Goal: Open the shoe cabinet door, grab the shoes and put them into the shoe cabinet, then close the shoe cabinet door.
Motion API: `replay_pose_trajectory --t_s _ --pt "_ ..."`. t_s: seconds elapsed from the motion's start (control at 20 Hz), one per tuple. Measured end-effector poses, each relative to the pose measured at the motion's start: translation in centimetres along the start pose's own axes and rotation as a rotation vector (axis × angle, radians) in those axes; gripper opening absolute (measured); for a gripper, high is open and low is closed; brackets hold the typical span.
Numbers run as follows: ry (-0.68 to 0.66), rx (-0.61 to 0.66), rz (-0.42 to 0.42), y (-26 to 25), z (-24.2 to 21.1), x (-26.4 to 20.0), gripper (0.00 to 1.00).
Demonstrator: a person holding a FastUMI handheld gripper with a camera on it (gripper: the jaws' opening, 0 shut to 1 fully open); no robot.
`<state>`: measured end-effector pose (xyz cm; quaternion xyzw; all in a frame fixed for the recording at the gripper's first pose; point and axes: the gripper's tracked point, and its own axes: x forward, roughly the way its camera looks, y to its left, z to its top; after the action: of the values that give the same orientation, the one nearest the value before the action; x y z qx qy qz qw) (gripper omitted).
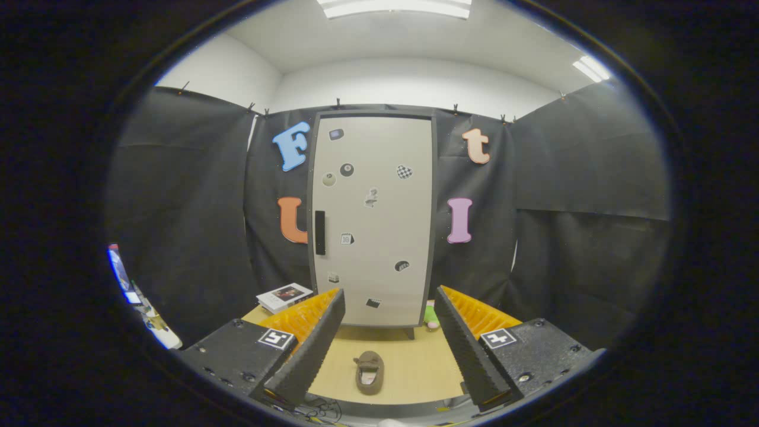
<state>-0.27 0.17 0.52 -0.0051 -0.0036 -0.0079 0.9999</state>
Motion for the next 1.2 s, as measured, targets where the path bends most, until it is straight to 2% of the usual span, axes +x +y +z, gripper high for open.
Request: replay_pose_trajectory --t_s 0.25,0.65,0.75,0.85,1.2 --pt "0.007 0.005 -0.038 -1.0 -0.6 0.2 0.99" --pt "0.001 0.002 -0.031 -0.2 -0.9 0.7 0.99" --pt "0.007 0.009 -0.056 -0.4 -1.1 1.4 0.99" --pt "0.028 0.02 -0.054 0.2 -1.6 2.9 0.99" --pt "0.018 -0.008 0.04 4.5 -1.3 10.6 0.99"
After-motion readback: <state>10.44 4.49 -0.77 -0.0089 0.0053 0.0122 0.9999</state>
